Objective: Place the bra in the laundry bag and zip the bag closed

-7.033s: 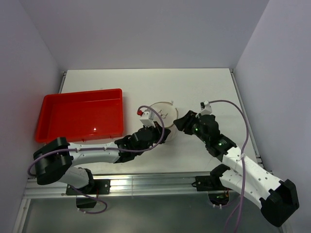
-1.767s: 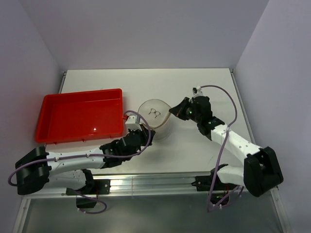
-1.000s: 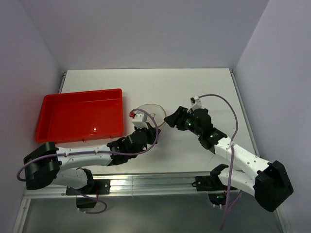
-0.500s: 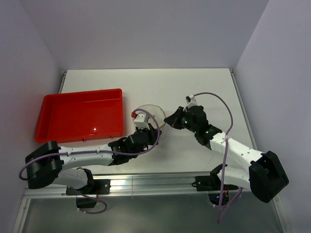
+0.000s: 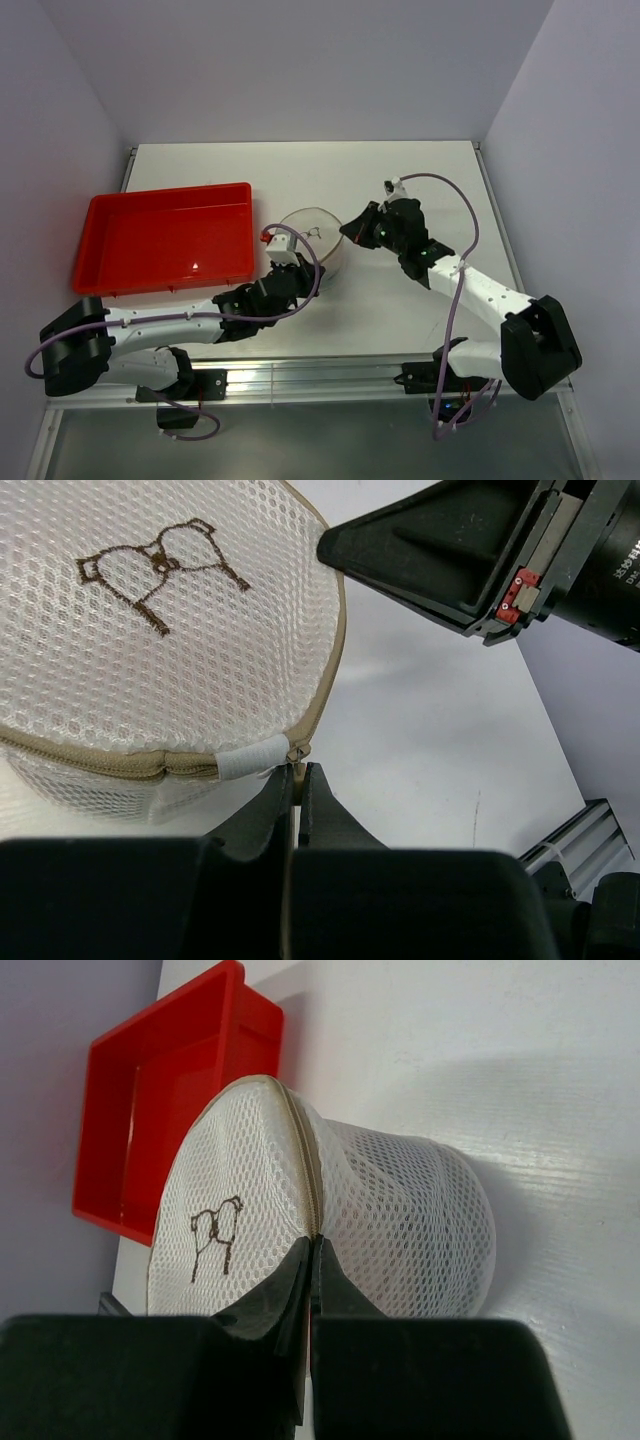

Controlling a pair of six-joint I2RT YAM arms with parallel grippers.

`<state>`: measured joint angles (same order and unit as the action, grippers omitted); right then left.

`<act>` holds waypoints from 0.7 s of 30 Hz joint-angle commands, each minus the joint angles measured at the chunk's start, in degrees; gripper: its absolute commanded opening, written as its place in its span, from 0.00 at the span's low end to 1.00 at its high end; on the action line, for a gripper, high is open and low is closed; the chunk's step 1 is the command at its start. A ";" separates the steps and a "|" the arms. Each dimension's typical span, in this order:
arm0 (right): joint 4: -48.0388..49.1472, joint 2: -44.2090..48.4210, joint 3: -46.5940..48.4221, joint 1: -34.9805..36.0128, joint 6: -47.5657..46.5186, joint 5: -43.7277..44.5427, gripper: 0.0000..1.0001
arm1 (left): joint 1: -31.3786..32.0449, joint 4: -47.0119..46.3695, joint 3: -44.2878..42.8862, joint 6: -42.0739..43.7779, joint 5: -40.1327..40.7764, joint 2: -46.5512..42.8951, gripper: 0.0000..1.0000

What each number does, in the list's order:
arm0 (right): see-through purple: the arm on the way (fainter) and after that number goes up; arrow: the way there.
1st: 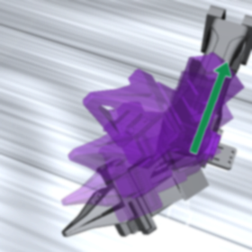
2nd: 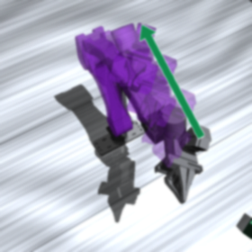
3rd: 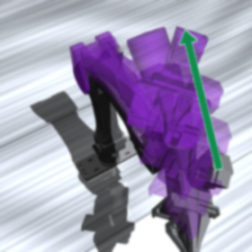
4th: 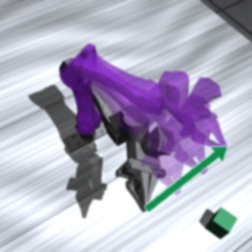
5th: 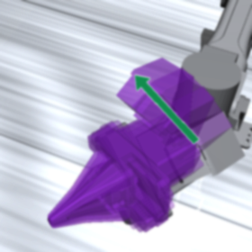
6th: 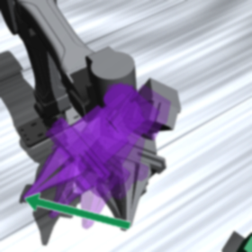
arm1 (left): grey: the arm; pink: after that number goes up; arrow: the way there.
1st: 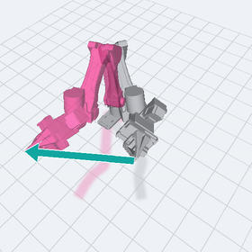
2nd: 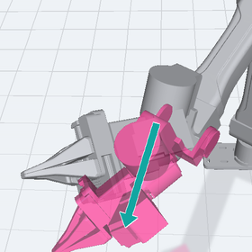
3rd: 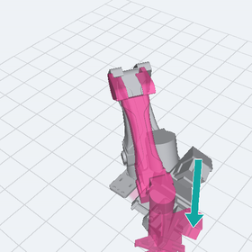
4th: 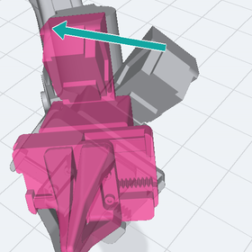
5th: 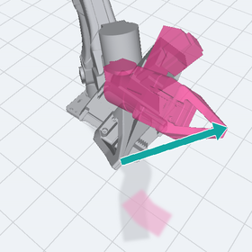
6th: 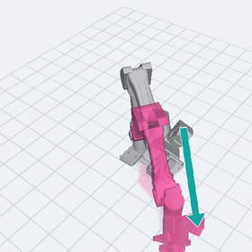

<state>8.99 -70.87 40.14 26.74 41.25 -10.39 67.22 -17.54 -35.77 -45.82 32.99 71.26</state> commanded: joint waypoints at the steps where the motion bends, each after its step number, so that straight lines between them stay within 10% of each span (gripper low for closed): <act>1: 1.82 -0.76 3.45 -2.57 -2.67 6.08 0.00 | 0.54 3.21 0.26 0.03 1.98 -2.09 0.00; 13: 1.72 -4.54 7.59 -3.98 -5.22 1.78 0.00 | 0.54 6.38 -0.18 1.87 4.10 -4.56 0.02; 15: 1.64 -4.45 7.32 -3.89 -5.39 1.08 0.01 | 0.54 6.29 -0.88 2.14 3.57 -4.29 0.16; 16: 0.42 -4.45 7.76 -3.89 -5.83 0.82 0.12 | 0.54 6.20 -1.49 2.66 3.31 -4.20 0.40; 19: -2.47 -4.80 9.25 -3.98 -7.59 -1.90 0.32 | 0.54 7.25 -3.77 3.55 3.13 -4.55 0.73; 21: -3.89 -3.76 9.43 -3.89 -7.59 -0.60 0.52 | 0.54 8.83 -4.57 4.07 3.39 -5.86 0.81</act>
<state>5.54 -75.57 45.84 23.00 36.29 -12.71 67.44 -10.31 -36.69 -43.48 36.27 68.55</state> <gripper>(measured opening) 0.458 0.775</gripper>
